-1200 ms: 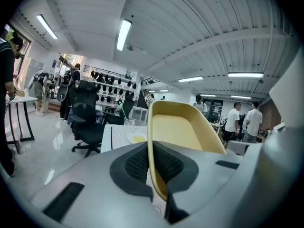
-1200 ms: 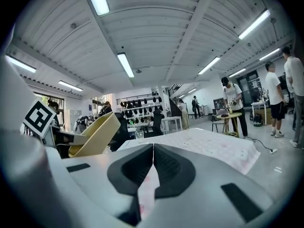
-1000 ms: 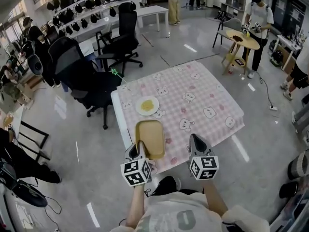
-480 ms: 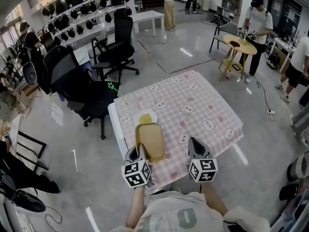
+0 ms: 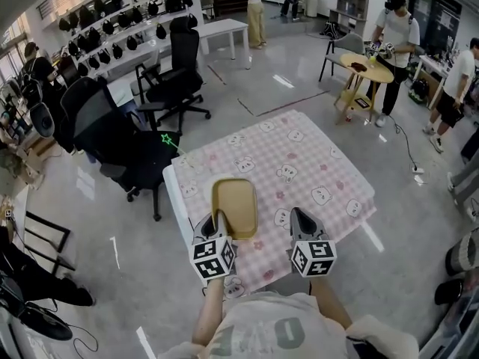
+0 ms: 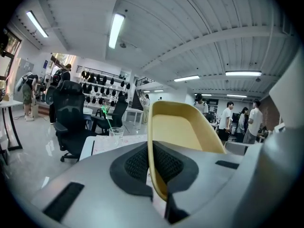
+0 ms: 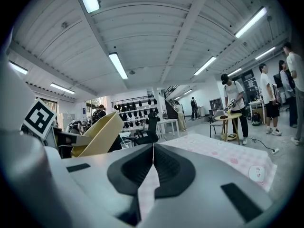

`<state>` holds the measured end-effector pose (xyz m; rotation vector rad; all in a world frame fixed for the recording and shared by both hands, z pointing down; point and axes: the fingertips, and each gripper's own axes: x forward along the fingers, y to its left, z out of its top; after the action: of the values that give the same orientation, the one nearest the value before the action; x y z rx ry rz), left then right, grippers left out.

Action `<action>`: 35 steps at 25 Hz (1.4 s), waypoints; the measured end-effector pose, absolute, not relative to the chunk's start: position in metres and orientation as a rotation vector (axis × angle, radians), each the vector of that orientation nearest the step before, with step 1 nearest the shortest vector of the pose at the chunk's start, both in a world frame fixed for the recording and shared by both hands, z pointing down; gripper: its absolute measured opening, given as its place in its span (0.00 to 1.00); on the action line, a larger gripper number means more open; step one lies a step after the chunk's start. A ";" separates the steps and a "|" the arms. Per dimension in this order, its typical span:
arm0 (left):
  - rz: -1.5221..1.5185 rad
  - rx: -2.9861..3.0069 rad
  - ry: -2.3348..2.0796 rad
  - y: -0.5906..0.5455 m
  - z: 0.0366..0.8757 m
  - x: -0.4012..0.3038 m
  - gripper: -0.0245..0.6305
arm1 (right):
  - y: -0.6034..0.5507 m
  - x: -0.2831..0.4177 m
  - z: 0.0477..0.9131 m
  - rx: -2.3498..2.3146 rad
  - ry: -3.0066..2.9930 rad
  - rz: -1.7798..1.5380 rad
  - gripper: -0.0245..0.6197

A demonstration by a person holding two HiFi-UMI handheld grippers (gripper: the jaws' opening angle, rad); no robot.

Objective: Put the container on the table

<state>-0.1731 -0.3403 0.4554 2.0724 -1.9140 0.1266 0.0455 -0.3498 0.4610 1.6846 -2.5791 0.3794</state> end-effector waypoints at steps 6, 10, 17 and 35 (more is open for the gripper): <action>0.172 2.177 -1.847 -0.389 0.435 -0.153 0.08 | -0.351 0.058 0.463 1.733 -2.556 0.390 0.08; 0.214 2.154 -1.782 -0.422 0.446 -0.143 0.08 | -0.350 0.068 0.465 1.761 -2.531 0.407 0.08; 0.477 2.060 -1.706 -0.458 0.510 -0.136 0.08 | -0.344 0.079 0.471 1.803 -2.478 0.438 0.08; 0.807 1.951 -1.471 -0.474 0.617 -0.088 0.08 | -0.321 0.120 0.495 1.915 -2.313 0.542 0.08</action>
<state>-0.0879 -0.4737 0.6169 1.9507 -1.4712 0.8069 0.1203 -0.3205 0.4951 1.9146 -2.3129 0.5420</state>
